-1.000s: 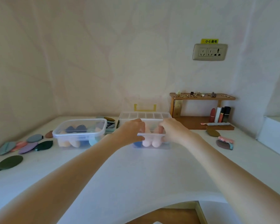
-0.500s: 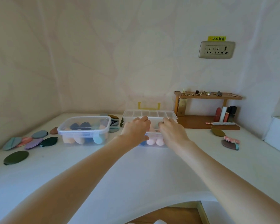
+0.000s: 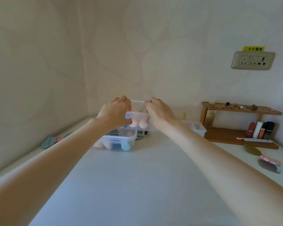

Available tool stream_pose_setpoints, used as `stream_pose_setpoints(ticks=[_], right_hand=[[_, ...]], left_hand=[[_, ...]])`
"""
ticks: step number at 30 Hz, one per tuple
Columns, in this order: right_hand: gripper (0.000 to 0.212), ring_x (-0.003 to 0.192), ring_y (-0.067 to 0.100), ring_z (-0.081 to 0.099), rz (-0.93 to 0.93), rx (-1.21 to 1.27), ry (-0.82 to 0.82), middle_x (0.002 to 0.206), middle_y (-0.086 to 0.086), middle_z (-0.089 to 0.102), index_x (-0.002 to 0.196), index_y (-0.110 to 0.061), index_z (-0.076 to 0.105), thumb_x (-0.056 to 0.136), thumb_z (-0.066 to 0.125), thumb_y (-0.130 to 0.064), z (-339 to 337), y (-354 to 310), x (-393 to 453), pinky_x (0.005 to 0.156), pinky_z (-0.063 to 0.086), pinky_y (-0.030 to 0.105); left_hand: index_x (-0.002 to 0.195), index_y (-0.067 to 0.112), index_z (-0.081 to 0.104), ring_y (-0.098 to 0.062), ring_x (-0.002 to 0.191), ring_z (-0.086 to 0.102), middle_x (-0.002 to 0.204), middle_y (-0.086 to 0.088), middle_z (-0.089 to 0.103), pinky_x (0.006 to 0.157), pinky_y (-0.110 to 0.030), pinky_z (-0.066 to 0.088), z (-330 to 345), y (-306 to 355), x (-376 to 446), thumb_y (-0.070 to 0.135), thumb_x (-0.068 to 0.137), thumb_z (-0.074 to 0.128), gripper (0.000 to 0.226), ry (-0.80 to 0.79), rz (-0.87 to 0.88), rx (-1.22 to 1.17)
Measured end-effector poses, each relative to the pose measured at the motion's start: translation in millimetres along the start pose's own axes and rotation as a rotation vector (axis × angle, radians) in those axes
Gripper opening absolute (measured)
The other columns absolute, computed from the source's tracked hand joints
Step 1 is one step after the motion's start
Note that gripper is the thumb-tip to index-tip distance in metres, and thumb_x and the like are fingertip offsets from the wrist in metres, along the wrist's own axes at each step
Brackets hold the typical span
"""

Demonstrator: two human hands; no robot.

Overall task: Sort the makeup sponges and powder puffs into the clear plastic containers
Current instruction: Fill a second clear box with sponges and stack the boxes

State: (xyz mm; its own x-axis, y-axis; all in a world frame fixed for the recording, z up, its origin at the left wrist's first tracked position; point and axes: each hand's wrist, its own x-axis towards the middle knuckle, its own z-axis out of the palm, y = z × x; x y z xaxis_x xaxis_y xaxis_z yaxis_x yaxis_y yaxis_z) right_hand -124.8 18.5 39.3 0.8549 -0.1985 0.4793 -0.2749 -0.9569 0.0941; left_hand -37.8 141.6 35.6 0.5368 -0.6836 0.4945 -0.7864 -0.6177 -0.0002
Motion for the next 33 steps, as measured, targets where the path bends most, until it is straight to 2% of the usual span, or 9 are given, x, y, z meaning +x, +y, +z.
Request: stream_pose_setpoints(ticks=[5, 9, 12, 15, 17, 19, 26, 29, 33], right_hand=[[0.032, 0.111, 0.031, 0.048, -0.136, 0.046, 0.004, 0.119, 0.015, 0.051, 0.114, -0.002, 0.051, 0.083, 0.060, -0.003, 27.4, -55.6, 21.3, 0.073, 0.031, 0.030], [0.039, 0.108, 0.028, 0.049, -0.123, 0.152, -0.018, 0.114, 0.010, 0.054, 0.112, -0.009, 0.054, 0.084, 0.064, -0.034, 27.1, -61.2, 30.5, 0.081, 0.036, 0.033], [0.042, 0.104, 0.025, 0.049, 0.147, 0.416, 0.065, 0.109, 0.003, 0.056, 0.104, -0.014, 0.055, 0.087, 0.052, -0.052, 35.8, -38.7, 33.8, 0.091, 0.040, 0.038], [0.056, 0.119, 0.032, 0.048, 0.549, 0.962, -0.238, 0.138, 0.009, 0.046, 0.132, -0.016, 0.043, 0.093, 0.037, -0.056, 50.3, -28.0, 23.2, 0.097, 0.040, 0.038], [0.064, 0.112, 0.035, 0.051, 0.732, 1.425, -0.531, 0.142, 0.012, 0.041, 0.137, -0.021, 0.037, 0.089, 0.037, -0.064, 56.5, -31.4, 16.9, 0.089, 0.044, 0.045], [0.064, 0.110, 0.036, 0.052, 0.777, 1.616, -0.620, 0.140, 0.014, 0.043, 0.130, -0.023, 0.040, 0.084, 0.045, -0.067, 60.5, -33.5, 18.1, 0.084, 0.048, 0.050], [0.045, 0.110, 0.034, 0.057, 0.647, 1.687, -0.446, 0.122, 0.016, 0.056, 0.105, -0.025, 0.053, 0.086, 0.043, -0.065, 33.6, -39.4, 71.9, 0.091, 0.048, 0.048], [0.053, 0.104, 0.035, 0.060, 0.564, 1.739, -0.377, 0.122, 0.018, 0.056, 0.123, -0.026, 0.050, 0.087, 0.043, -0.064, 25.4, -45.1, 109.4, 0.081, 0.055, 0.045], [0.060, 0.101, 0.036, 0.062, 0.626, 1.809, -0.408, 0.116, 0.019, 0.057, 0.125, -0.022, 0.050, 0.083, 0.049, -0.066, 54.5, -61.4, 145.5, 0.079, 0.057, 0.048]], left_hand=[[0.109, 0.015, 0.050, -0.021, 0.106, 0.048, 0.115, -0.001, 0.048, 0.083, -0.038, 0.050, 19.3, -63.2, -23.3, 0.028, 0.080, 0.064, 0.034, -0.020, -0.145, -0.006], [0.114, 0.013, 0.052, -0.026, 0.115, 0.043, 0.125, -0.005, 0.047, 0.096, -0.035, 0.037, 28.2, -84.8, -26.4, 0.020, 0.083, 0.064, 0.034, 0.184, -0.260, -0.421], [0.128, 0.020, 0.040, -0.028, 0.124, 0.042, 0.138, -0.007, 0.040, 0.106, -0.046, 0.037, 35.9, -93.0, -28.9, 0.039, 0.089, 0.052, 0.045, 0.185, -0.650, -0.928], [0.141, 0.020, 0.031, -0.040, 0.129, 0.041, 0.146, -0.013, 0.036, 0.107, -0.055, 0.031, 47.1, -90.9, -36.7, 0.067, 0.083, 0.040, 0.075, -0.149, -1.042, -1.364], [0.138, 0.017, 0.036, -0.041, 0.118, 0.048, 0.139, -0.014, 0.044, 0.101, -0.057, 0.037, 50.4, -92.5, -38.5, 0.070, 0.081, 0.040, 0.078, -0.262, -1.058, -1.582], [0.135, 0.017, 0.040, -0.038, 0.108, 0.052, 0.132, -0.014, 0.048, 0.097, -0.056, 0.042, 50.9, -92.9, -35.6, 0.066, 0.082, 0.044, 0.072, -0.250, -1.043, -1.708], [0.128, 0.018, 0.045, -0.037, 0.101, 0.055, 0.121, -0.015, 0.054, 0.100, -0.054, 0.041, 16.9, -112.6, 2.5, 0.066, 0.087, 0.029, 0.065, -0.078, -0.888, -1.634], [0.119, 0.016, 0.051, -0.036, 0.103, 0.058, 0.117, -0.015, 0.057, 0.099, -0.052, 0.043, -3.0, -131.4, 29.5, 0.065, 0.087, 0.033, 0.062, -0.003, -0.814, -1.674], [0.099, 0.014, 0.055, -0.028, 0.081, 0.057, 0.091, -0.009, 0.058, 0.076, -0.041, 0.049, 12.1, -153.9, 52.0, 0.060, 0.093, 0.022, 0.057, 0.017, -0.832, -1.642]])
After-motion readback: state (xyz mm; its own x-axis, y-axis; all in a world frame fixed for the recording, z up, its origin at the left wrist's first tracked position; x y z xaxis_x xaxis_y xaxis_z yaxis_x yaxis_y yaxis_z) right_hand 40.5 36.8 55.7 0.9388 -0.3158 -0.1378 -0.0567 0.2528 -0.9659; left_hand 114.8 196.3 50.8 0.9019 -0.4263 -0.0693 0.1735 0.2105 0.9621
